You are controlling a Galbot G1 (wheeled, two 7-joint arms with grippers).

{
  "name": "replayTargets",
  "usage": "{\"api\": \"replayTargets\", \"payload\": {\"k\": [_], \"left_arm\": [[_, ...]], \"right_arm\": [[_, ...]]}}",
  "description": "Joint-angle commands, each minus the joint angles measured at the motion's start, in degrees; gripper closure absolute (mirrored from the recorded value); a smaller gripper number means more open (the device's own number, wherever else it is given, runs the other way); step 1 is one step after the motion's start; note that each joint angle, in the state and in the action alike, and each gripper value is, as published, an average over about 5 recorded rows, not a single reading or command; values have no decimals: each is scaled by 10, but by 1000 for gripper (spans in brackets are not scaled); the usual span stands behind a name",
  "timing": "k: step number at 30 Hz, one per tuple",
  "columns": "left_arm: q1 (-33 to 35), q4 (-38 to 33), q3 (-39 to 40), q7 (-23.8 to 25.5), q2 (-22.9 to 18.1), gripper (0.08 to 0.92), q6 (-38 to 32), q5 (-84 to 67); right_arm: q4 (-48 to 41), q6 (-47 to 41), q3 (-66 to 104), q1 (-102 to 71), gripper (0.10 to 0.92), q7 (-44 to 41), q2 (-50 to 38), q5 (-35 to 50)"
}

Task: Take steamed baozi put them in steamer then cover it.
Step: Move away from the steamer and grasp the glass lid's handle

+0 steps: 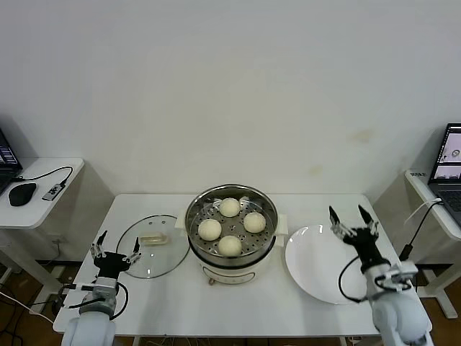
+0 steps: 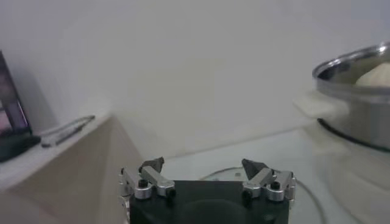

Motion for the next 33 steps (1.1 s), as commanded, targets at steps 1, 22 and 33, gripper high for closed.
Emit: {"api": "replayTargets", "payload": {"k": [1,22,33], "left_arm": [[-30,103,64,-119,55,177,-130,463],[-65,198,148,-146,53,177,9,538],[-96,240,147,-124,48,177,-20,512]], "right_arm": [[17,29,33,-105,203,16,48,-6],[13,31,21,-113,203,6,56,-20],[13,36,24,-115,203,6,65,-30]]}}
